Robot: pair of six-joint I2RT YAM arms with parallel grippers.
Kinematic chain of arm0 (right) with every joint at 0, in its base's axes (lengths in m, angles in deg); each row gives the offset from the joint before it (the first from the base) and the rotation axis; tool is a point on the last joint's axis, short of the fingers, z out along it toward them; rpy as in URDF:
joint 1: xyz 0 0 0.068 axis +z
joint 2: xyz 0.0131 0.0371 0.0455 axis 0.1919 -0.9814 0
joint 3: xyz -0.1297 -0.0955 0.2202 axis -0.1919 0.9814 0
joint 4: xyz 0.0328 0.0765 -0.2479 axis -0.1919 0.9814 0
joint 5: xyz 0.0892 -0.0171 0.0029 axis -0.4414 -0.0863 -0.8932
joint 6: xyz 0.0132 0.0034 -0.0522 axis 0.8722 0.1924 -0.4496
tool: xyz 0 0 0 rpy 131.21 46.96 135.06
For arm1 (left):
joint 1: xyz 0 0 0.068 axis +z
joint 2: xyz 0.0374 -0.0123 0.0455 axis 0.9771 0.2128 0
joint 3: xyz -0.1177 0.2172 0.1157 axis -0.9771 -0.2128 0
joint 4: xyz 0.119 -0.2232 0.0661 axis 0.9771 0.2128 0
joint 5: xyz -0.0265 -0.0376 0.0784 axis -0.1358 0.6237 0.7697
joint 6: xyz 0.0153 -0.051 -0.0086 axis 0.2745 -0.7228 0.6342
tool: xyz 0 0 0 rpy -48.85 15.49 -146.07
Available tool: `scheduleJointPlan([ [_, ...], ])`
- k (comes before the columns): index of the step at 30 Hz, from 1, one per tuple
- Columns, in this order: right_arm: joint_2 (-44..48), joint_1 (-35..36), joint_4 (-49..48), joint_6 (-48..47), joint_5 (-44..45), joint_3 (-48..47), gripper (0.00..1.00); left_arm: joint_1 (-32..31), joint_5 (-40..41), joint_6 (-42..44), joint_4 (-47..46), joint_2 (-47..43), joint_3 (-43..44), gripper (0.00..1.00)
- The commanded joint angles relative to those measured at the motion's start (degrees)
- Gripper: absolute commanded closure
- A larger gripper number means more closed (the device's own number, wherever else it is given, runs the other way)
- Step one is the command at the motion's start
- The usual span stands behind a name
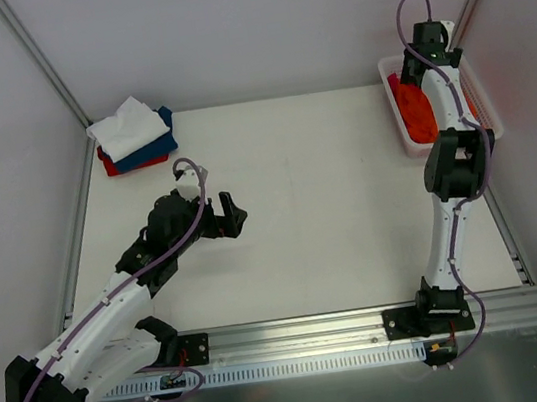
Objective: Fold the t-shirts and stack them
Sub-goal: Grab the tshirt from the pile
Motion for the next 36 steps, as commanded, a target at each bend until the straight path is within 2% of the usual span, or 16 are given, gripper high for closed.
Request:
scheduleJointPlan([
  [1,-1.64,-1.55,0.80,-0.44,0.08,-5.70,0.16,-0.32,1.29,1.76,-1.07,0.30,0.23,0.01],
  [6,-4.62,-3.92,-2.19,-2.11,0.96,-5.52,0.21,-0.32,0.93,1.50,-1.16,1.88,0.32,0.01],
  [15,-9.29,-7.44,-5.18,-3.17,-1.15,-5.17,0.39,-0.23,0.49,1.76,-1.25,3.38,0.14,0.01],
  [21,-10.26,-8.76,-7.12,-0.72,-3.69,0.09,0.41,-0.32,0.58,1.76,-1.42,3.82,0.40,0.01],
  [22,-10.26,-8.93,-7.29,-0.27,-3.96,0.54,0.43,-0.32,0.41,1.85,-1.42,3.99,0.49,0.01],
  [23,-10.69,-9.02,-6.51,0.25,-4.83,0.02,0.53,-0.32,0.32,1.93,-1.42,4.08,0.58,0.01],
  [24,-10.70,-9.11,-6.59,0.52,-5.01,0.10,0.54,-0.23,0.32,2.02,-1.34,4.17,0.58,0.01],
  [26,-10.78,-9.11,-6.68,0.43,-6.33,0.02,0.54,-0.32,0.32,1.93,-1.51,4.17,0.67,0.01],
  [29,-10.87,-9.29,-5.98,1.05,-7.38,-0.16,0.48,-0.23,0.32,1.93,-1.42,3.91,0.75,0.01],
  [31,-10.79,-9.38,-5.19,1.84,-8.09,-0.07,0.47,-0.32,0.32,1.85,-1.42,3.64,0.67,0.01],
  [32,-10.70,-9.46,-4.75,2.36,-8.27,0.02,0.50,-0.32,0.32,1.76,-1.34,3.47,0.49,0.01],
  [33,-10.44,-9.55,-4.57,2.98,-8.62,0.28,0.63,-0.32,0.32,1.67,-1.42,3.12,0.40,0.01],
  [34,-10.26,-9.64,-4.48,4.11,-9.23,1.32,0.72,-0.32,0.32,1.67,-1.42,3.12,0.40,0.01],
  [35,-9.82,-9.64,-4.48,4.73,-9.41,1.94,0.91,-0.32,0.32,1.67,-1.34,3.03,0.23,0.01],
  [36,-9.04,-9.64,-4.48,5.35,-9.32,2.65,0.98,-0.32,0.32,1.67,-1.42,2.85,0.23,0.01],
])
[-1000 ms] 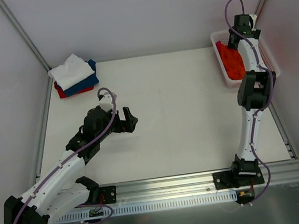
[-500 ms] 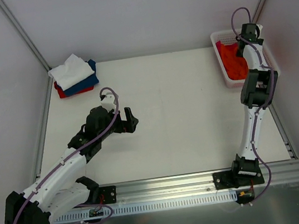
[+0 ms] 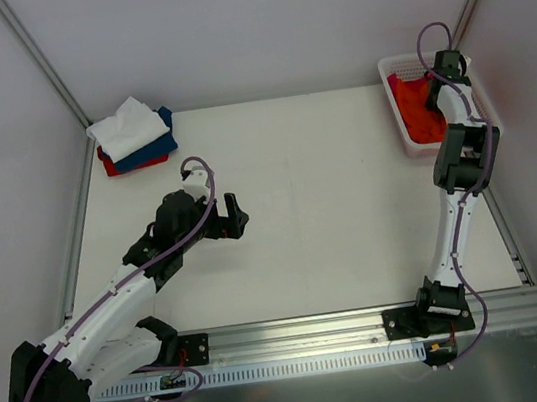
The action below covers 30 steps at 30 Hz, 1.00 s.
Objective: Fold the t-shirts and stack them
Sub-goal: Grab the tshirt from the pile
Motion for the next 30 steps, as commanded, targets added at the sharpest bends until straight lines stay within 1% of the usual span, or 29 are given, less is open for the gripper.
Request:
scheduleJointPlan([
  [1,3.01,-0.44,0.65,4.04,-2.44,2.91,1.00,-0.32,-0.12,0.53,-1.40,-1.45,0.23,0.01],
  [4,5.29,-0.18,0.13,4.40,-3.23,4.76,1.00,-0.32,-0.12,0.10,-1.40,-2.07,0.14,0.01],
  [6,6.96,0.18,-0.14,4.40,-3.40,5.64,1.00,-0.32,-1.60,-0.34,-1.40,-2.60,-0.12,0.01],
  [15,20.94,3.34,-2.68,2.47,-3.50,10.30,1.00,-0.32,-2.67,-2.10,-1.40,-5.06,-1.35,0.01],
  [18,26.21,4.22,-3.65,3.96,-3.49,12.58,1.00,-0.32,-2.67,-2.45,-1.40,-5.50,-1.79,0.01],
  [24,34.47,9.13,-3.65,1.68,-0.78,15.04,1.00,-0.32,-2.67,-2.98,-1.40,-5.50,-2.32,0.01],
  [29,41.94,15.28,-3.92,0.01,1.51,15.49,1.00,-0.32,-2.67,-3.16,-1.49,-4.88,-2.58,0.01],
  [30,44.22,17.64,-3.74,-0.43,2.30,15.14,1.00,-0.32,-2.58,-3.24,-1.49,-4.88,-2.85,0.01],
])
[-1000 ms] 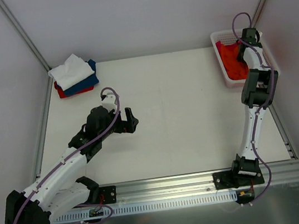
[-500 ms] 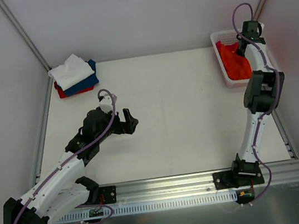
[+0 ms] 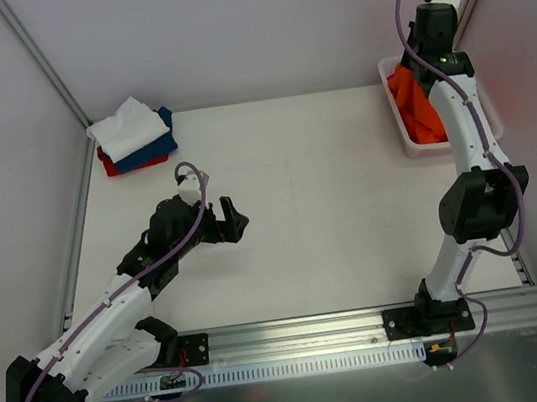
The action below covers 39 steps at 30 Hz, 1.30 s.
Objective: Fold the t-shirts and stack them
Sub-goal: Grab the tshirt from the pile, then move the tshirt to the center of the board
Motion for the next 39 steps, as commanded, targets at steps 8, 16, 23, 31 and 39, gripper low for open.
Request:
scheduleJointPlan([
  [8,20.67,20.71,-4.09,-13.07,10.63,-4.16,1.00,-0.32,-0.19,-0.91,-1.64,-0.18,-1.94,0.01],
  [16,31.57,41.20,-11.13,-24.42,17.68,-4.07,1.00,-0.32,-0.11,-1.43,-2.08,0.17,-2.73,0.01],
  [23,32.64,44.98,-6.22,-21.35,16.20,-5.56,1.00,-0.32,-0.37,-2.05,-2.26,0.70,-2.73,0.01],
  [31,35.88,44.90,-0.06,-5.20,15.94,17.43,0.77,-0.32,-0.46,-2.40,-2.17,0.26,-2.81,0.01],
  [39,25.97,43.93,10.30,1.86,16.98,25.55,0.11,-0.23,-1.16,-2.84,-2.26,0.78,-2.64,0.01],
])
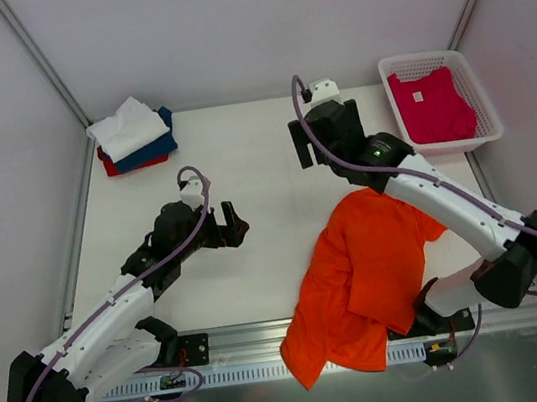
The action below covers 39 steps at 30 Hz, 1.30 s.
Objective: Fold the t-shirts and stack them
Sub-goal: Move the tshirt to the center of the board
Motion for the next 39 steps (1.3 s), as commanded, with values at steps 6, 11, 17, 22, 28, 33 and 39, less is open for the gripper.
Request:
scheduleJointPlan([
  [6,-1.35,-0.79,4.96,7.63,1.59,2.57,0.11,-0.41,-3.17,-2.73,-1.80,0.39,-0.26,0.01],
  [11,-1.87,-3.59,3.73,11.15,0.73,7.13,0.11,-1.46,-4.06,-4.93,-1.80,-0.92,-2.89,0.01],
  [17,-3.36,-14.49,-0.66,14.15,-7.97,11.36,0.12,-7.94,-3.19,-9.06,-1.80,-2.95,-6.58,0.01],
  [22,-8.10,-20.21,-2.25,13.54,-11.76,10.14,0.13,-17.00,0.15,-12.31,-1.80,-3.91,-8.26,0.01],
  [28,-13.73,-23.90,-3.21,13.62,-15.63,8.29,0.14,-33.50,9.02,-19.17,0.40,-4.36,-7.64,0.03],
  [33,-15.41,-25.31,-4.10,13.36,-17.21,7.32,0.14,-45.92,17.88,-27.78,2.76,-1.55,-6.68,0.07],
  [39,-17.08,-27.77,-4.89,13.01,-19.94,6.36,0.15,-63.58,32.11,-35.43,7.86,8.18,0.34,0.09],
])
